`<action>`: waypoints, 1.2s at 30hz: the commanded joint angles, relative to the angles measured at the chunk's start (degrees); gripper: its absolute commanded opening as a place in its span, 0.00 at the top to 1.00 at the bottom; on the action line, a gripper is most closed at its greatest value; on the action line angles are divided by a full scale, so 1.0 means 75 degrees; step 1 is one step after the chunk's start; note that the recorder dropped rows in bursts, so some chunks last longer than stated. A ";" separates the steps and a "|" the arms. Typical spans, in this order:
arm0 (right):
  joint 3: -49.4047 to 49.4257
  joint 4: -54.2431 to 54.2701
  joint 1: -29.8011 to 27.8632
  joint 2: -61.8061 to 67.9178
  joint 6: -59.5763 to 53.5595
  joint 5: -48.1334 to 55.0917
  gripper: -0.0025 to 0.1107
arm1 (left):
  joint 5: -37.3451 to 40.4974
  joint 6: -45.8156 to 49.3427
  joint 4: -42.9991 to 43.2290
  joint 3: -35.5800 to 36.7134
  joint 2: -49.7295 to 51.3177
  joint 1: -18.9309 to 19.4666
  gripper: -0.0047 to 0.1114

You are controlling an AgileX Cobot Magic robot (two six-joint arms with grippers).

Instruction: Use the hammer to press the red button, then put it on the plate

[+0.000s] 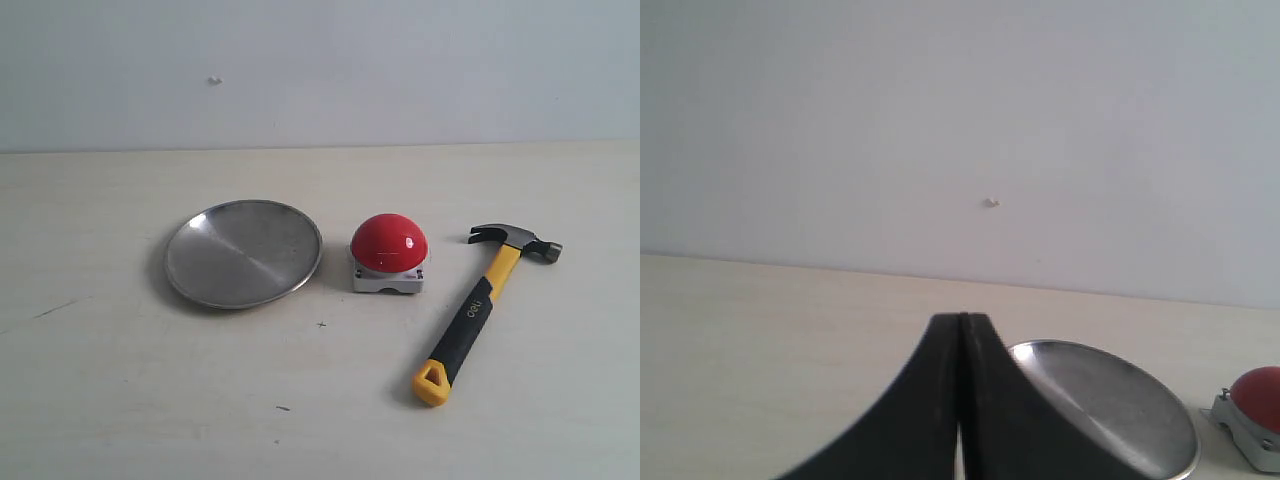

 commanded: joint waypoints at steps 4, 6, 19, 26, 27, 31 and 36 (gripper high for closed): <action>0.0035 0.0297 -0.0033 -0.0046 0.0094 0.0018 0.98 | -0.0003 0.0026 -0.0055 0.0016 -0.0039 0.0002 0.96; 0.0035 0.0410 -0.0033 -0.0046 0.0094 0.0092 0.98 | -0.0003 0.0026 -0.0055 0.0016 -0.0039 0.0002 0.96; 0.0035 0.0427 -0.0033 -0.0046 0.0065 0.0180 0.98 | -0.0003 0.0026 -0.0055 0.0016 -0.0039 0.0002 0.96; 0.0035 0.0427 -0.0033 -0.0046 0.0065 0.0180 0.98 | -0.0003 0.0026 -0.0055 0.0016 -0.0039 0.0002 0.96; 0.0035 0.0427 -0.0033 -0.0046 0.0065 0.0180 0.98 | -0.0003 0.0026 -0.0055 0.0016 -0.0039 0.0002 0.96; 0.0035 0.0427 -0.0033 -0.0046 0.0065 0.0180 0.98 | -0.0003 0.0026 -0.0055 0.0016 -0.0039 0.0002 0.96; 0.0035 0.0427 -0.0033 -0.0046 0.0065 0.0180 0.98 | -0.0003 0.0026 -0.0055 0.0016 -0.0039 0.0002 0.96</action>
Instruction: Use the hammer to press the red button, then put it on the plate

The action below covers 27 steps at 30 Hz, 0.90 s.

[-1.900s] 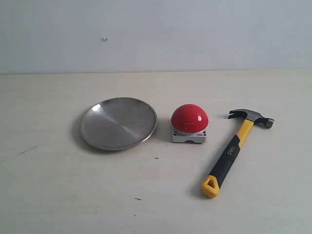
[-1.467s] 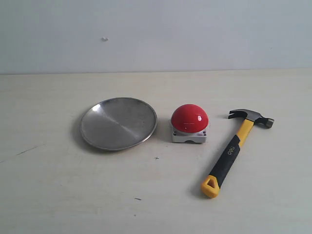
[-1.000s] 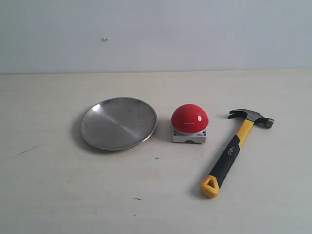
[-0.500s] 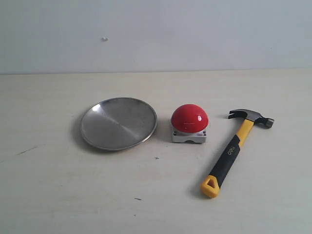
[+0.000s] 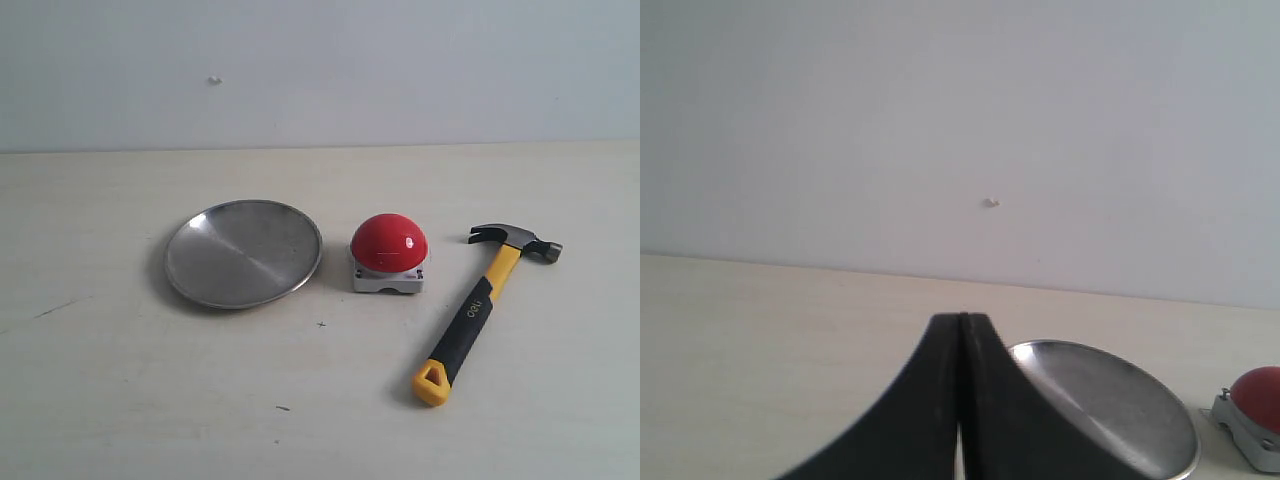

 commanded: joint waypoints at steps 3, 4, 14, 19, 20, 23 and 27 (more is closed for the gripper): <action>0.0035 0.0009 -0.0033 -0.0046 -0.0037 0.0008 0.98 | -0.0003 0.0026 -0.0055 0.0016 -0.0039 0.0002 0.96; 0.0035 0.0009 -0.0033 -0.0046 -0.0037 0.0008 0.98 | -0.0003 0.0026 -0.0055 0.0016 -0.0039 0.0002 0.96; 0.0035 0.0009 -0.0033 -0.0046 -0.0037 0.0008 0.98 | -0.0003 0.0026 -0.0055 0.0016 -0.0039 0.0002 0.96; 0.0035 0.0009 -0.0033 -0.0046 -0.0037 0.0008 0.98 | -0.0003 0.0026 -0.0055 0.0016 -0.0039 0.0002 0.96; 0.0035 0.0009 -0.0033 -0.0046 -0.0037 0.0008 0.98 | -0.0003 0.0026 -0.0055 0.0016 -0.0039 0.0002 0.96; 0.0035 0.0009 -0.0033 -0.0046 -0.0037 0.0008 0.98 | -0.0003 0.0026 -0.0055 0.0016 -0.0039 0.0002 0.96; 0.0035 0.0009 -0.0033 0.0063 -0.0035 0.0008 0.98 | -0.0003 0.0026 -0.0055 0.0016 -0.0039 0.0002 0.96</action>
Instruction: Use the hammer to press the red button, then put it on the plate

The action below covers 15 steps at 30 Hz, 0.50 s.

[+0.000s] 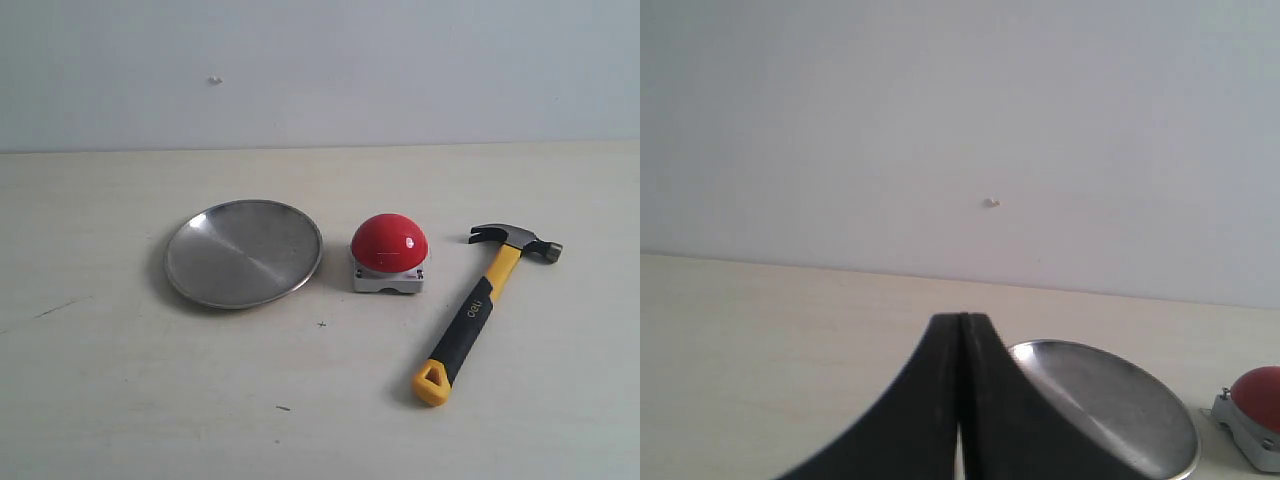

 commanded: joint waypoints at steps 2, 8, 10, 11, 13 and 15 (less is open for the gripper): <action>0.0035 -0.0013 -0.0033 0.0171 -0.0098 -0.0033 0.98 | -0.0003 0.0026 -0.0055 0.0016 -0.0039 0.0002 0.96; 0.0035 -0.0077 -0.0033 0.0153 -0.0063 -0.0048 0.98 | -0.0003 0.0026 -0.0055 0.0016 -0.0039 0.0002 0.96; 0.0035 -0.0077 -0.0033 0.0251 -0.0076 -0.0118 0.98 | -0.0003 0.0026 -0.0055 0.0016 -0.0039 0.0002 0.96; 0.0035 -0.0077 -0.0033 0.0330 -0.0076 -0.0189 0.98 | -0.0003 0.0026 -0.0055 0.0016 -0.0039 0.0002 0.96; 0.0035 -0.0077 -0.0033 0.0542 -0.0076 -0.0498 0.98 | -0.0003 0.0026 -0.0055 0.0016 -0.0039 0.0002 0.96; 0.0035 -0.0062 -0.0033 0.0717 -0.0014 -0.0957 0.98 | -0.0003 0.0026 -0.0055 0.0016 -0.0039 0.0002 0.96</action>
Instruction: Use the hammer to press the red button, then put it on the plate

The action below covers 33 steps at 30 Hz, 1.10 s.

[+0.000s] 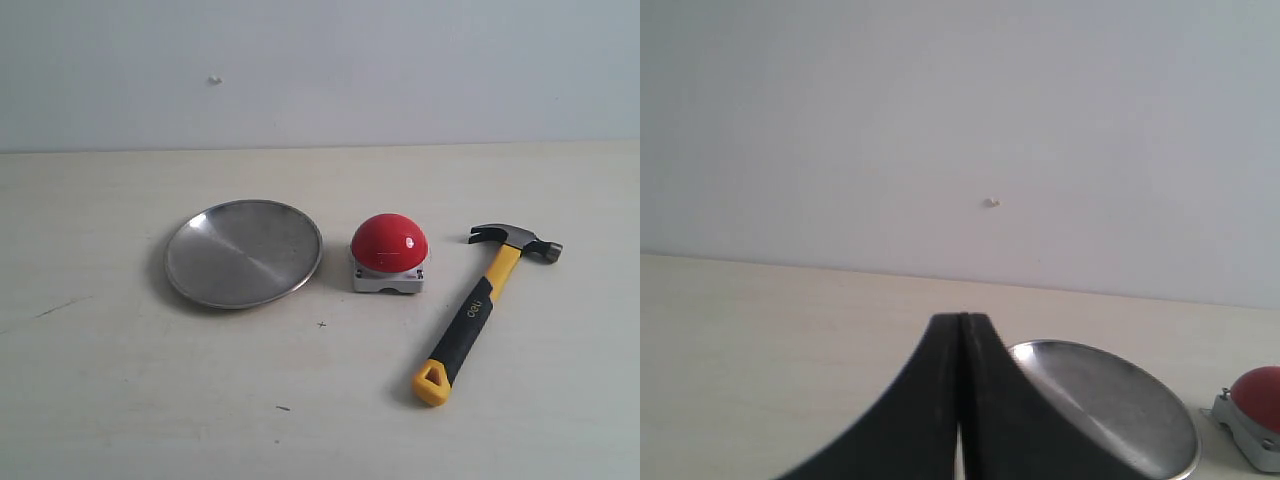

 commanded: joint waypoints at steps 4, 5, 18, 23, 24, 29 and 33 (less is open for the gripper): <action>0.0035 0.0420 -0.0033 0.0763 0.0305 -0.1724 0.98 | -0.0003 0.0026 -0.0055 0.0016 -0.0039 0.0002 0.96; 0.0035 0.0574 -0.0033 0.0833 0.0539 -0.1849 0.98 | -0.0003 0.0026 -0.0055 0.0016 -0.0039 0.0002 0.96; 0.0035 -0.0672 -0.0033 0.1086 0.0759 -0.1735 0.98 | -0.0003 0.0026 -0.0055 0.0016 -0.0039 0.0002 0.96; 0.0035 -0.0672 -0.0033 0.1473 0.0759 -0.1389 0.98 | -0.0003 0.0026 -0.0055 0.0016 -0.0039 0.0002 0.96; 0.0035 -0.0672 -0.0033 0.1473 0.0759 -0.1246 0.98 | -0.0003 0.0026 -0.0055 0.0016 -0.0039 0.0002 0.96; 0.0035 -0.0672 -0.0033 0.1357 0.0759 -0.0610 0.98 | -0.0003 0.0026 -0.0055 0.0016 -0.0039 0.0002 0.96; 0.0035 -0.0600 -0.0033 0.1357 0.0804 -0.0578 0.98 | -0.0003 0.0026 -0.0055 0.0016 -0.0039 0.0002 0.96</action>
